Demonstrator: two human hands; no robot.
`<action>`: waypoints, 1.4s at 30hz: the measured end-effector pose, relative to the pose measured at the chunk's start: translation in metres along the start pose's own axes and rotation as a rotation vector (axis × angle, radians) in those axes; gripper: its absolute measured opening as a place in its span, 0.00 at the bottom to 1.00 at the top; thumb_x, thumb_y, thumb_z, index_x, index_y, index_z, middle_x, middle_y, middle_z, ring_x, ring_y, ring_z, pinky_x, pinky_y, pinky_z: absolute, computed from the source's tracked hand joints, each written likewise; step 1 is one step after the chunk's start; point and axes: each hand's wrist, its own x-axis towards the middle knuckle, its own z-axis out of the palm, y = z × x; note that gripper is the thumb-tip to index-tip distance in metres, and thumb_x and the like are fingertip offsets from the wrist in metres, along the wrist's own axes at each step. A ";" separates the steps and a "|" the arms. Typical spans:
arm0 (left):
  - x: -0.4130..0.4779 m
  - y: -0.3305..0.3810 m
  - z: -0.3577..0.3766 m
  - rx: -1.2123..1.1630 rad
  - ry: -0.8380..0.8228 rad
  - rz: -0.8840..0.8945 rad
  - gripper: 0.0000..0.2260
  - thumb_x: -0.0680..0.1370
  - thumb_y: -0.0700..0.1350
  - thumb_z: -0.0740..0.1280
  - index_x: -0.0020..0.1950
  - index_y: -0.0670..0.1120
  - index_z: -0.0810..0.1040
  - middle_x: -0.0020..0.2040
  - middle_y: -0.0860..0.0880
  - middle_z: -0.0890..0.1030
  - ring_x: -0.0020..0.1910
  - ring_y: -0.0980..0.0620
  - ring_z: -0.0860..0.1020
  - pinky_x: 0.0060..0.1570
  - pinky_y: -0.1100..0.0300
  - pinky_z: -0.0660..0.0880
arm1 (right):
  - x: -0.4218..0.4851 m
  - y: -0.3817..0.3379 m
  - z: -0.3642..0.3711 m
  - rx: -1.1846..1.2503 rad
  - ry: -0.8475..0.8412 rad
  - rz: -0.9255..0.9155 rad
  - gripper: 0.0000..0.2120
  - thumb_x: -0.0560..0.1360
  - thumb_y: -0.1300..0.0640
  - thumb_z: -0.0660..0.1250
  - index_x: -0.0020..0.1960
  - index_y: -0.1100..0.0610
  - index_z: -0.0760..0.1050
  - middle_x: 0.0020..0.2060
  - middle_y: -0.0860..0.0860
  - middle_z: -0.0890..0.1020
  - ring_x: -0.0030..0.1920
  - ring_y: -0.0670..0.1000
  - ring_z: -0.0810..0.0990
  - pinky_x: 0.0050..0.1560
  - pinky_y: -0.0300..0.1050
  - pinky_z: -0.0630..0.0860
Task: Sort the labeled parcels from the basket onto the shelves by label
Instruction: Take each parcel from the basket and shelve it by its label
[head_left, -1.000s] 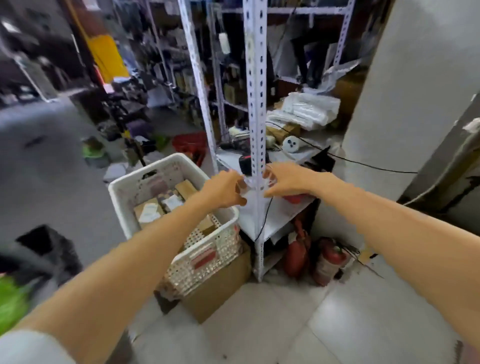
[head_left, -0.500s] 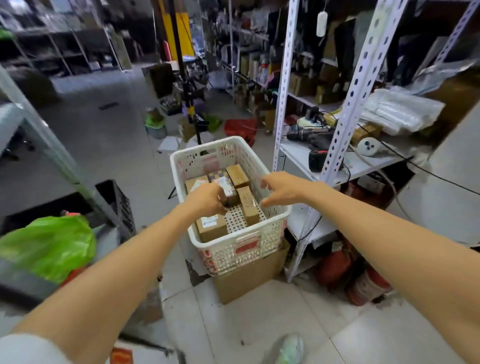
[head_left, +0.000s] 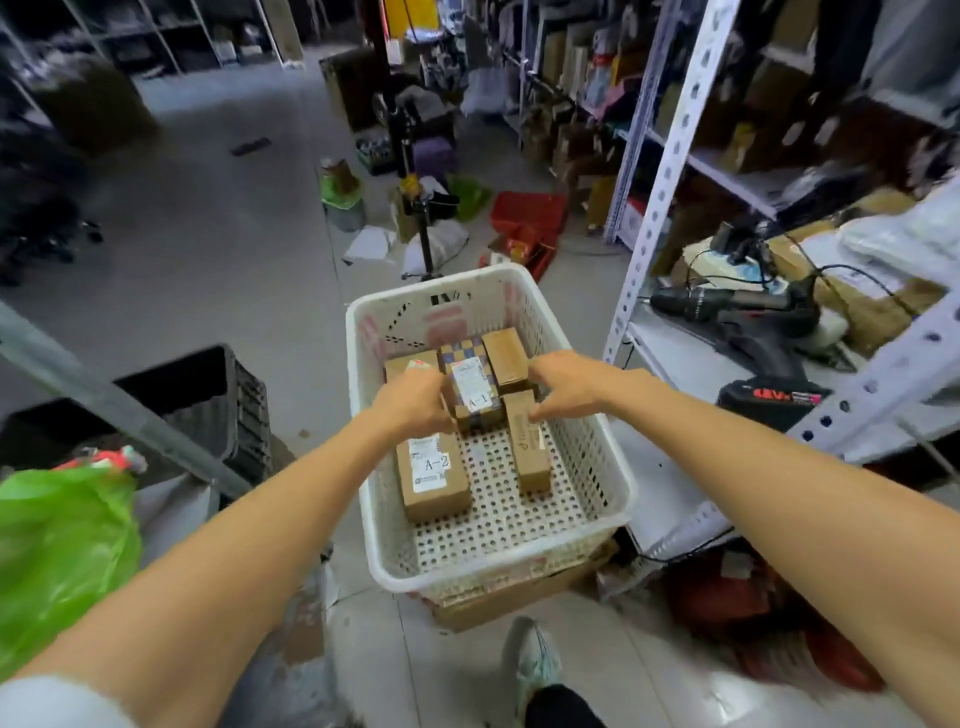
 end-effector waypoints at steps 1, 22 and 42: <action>0.013 0.000 0.001 0.006 -0.002 0.000 0.15 0.70 0.47 0.75 0.54 0.45 0.81 0.51 0.48 0.82 0.49 0.49 0.80 0.50 0.50 0.80 | 0.015 0.007 -0.001 -0.009 -0.017 -0.006 0.25 0.71 0.45 0.71 0.58 0.62 0.73 0.55 0.59 0.79 0.53 0.59 0.78 0.54 0.58 0.77; 0.175 -0.101 0.122 -0.202 -0.328 -0.105 0.17 0.71 0.49 0.74 0.59 0.49 0.76 0.52 0.49 0.81 0.53 0.48 0.77 0.50 0.54 0.74 | 0.224 0.056 0.145 0.032 -0.290 0.242 0.26 0.76 0.54 0.67 0.69 0.62 0.64 0.66 0.60 0.70 0.64 0.60 0.71 0.62 0.51 0.71; 0.242 -0.104 0.243 -0.337 -0.327 -0.271 0.18 0.72 0.50 0.72 0.61 0.52 0.76 0.51 0.53 0.82 0.54 0.50 0.78 0.56 0.50 0.76 | 0.275 0.083 0.290 0.075 -0.011 0.579 0.57 0.67 0.44 0.76 0.77 0.66 0.41 0.71 0.62 0.60 0.66 0.61 0.69 0.55 0.53 0.75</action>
